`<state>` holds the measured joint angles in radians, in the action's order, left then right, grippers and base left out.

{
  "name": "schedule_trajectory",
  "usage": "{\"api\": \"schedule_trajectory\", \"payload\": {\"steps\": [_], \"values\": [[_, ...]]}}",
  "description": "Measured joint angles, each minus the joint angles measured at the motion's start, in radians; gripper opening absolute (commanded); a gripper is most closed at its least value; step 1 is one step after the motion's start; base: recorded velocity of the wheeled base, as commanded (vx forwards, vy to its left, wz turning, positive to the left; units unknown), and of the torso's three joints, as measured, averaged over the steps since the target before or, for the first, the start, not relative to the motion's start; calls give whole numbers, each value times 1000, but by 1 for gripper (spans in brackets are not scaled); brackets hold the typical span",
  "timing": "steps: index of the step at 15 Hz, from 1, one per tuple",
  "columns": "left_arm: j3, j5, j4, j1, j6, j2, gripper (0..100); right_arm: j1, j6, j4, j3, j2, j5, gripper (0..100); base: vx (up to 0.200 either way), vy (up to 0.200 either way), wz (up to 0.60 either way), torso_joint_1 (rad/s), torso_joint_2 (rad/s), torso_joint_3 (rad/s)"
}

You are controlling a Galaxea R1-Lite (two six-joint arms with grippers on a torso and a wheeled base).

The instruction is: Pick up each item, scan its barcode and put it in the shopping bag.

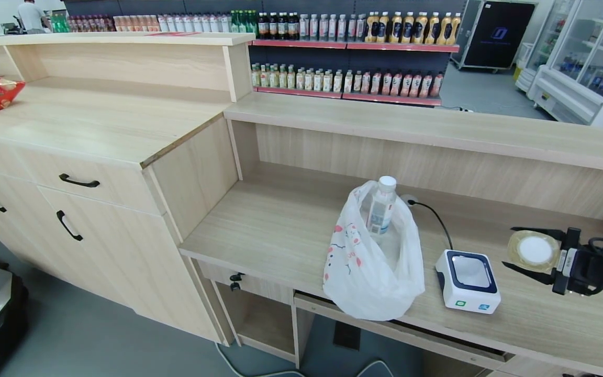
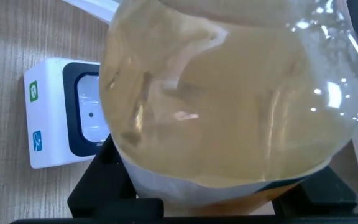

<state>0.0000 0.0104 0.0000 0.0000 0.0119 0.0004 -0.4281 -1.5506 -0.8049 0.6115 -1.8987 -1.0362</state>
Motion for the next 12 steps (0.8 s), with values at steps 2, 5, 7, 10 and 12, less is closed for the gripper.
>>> {"api": "schedule_trajectory", "payload": {"steps": [2,5,7,10,12], "values": [[0,0,0,0,0,0,0,10,0,0,19,-14,0,0,0,0,0,0,0,0],[0,0,0,0,0,0,0,30,1,0,45,-35,0,0,0,0,0,0,0,0],[0,0,0,0,0,0,0,47,1,0,50,-50,1,0,0,0,0,0,0,0],[0,0,0,0,0,0,0,70,3,0,69,-71,1,0,0,0,0,0,0,0],[0,0,0,0,0,0,0,87,4,0,86,-87,1,0,0,0,0,0,0,0]]}}
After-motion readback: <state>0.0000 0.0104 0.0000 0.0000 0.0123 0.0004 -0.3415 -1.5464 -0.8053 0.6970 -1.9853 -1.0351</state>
